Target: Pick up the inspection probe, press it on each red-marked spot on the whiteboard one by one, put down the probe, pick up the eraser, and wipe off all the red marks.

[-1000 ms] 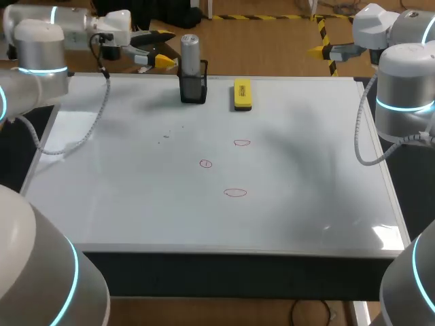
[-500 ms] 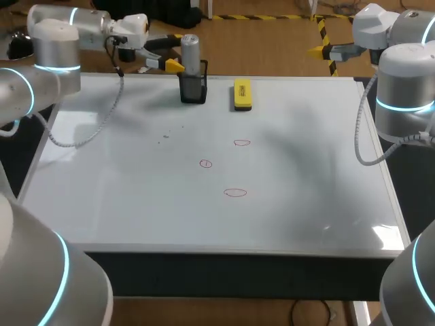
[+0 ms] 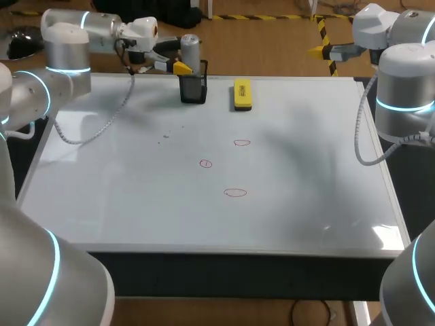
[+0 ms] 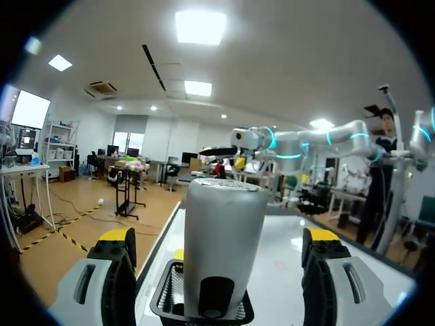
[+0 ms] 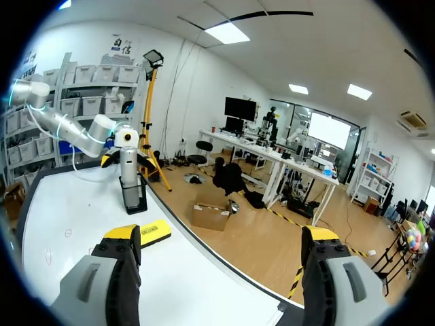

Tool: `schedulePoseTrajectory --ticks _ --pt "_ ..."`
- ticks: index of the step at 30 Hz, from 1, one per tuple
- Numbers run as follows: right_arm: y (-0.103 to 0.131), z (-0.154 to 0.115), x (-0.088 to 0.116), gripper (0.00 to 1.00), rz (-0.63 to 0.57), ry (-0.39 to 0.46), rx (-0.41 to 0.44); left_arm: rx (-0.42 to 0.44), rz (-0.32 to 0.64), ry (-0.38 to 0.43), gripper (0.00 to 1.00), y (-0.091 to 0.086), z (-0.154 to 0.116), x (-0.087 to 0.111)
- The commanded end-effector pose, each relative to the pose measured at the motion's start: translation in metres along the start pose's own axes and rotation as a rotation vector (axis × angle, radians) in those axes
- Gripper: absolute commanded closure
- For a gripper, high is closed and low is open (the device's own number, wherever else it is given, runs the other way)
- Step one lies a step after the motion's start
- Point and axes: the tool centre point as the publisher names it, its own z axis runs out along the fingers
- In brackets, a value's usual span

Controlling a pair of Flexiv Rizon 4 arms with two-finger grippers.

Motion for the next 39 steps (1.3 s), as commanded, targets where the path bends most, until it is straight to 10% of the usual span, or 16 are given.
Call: schedulePoseTrajectory --ticks 1,4,11,13,39 --pt "0.0 0.0 0.0 0.0 0.0 0.0 0.0 0.013 0.0 -0.016 0.05 0.003 -0.001 -0.002" --pt "0.0 0.0 0.0 0.0 0.0 0.0 0.0 0.016 -0.003 -0.024 0.37 0.004 -0.002 -0.002" --pt "0.0 0.0 0.0 0.0 0.0 0.0 0.0 0.011 -0.012 -0.033 0.69 0.008 -0.001 -0.002" --pt "0.0 0.0 0.0 0.0 0.0 0.0 0.0 0.01 -0.015 -0.037 1.0 0.009 -0.001 -0.003" --pt "0.0 0.0 0.0 0.0 0.0 0.0 0.0 0.023 0.044 -0.069 1.0 -0.024 -0.005 0.004"
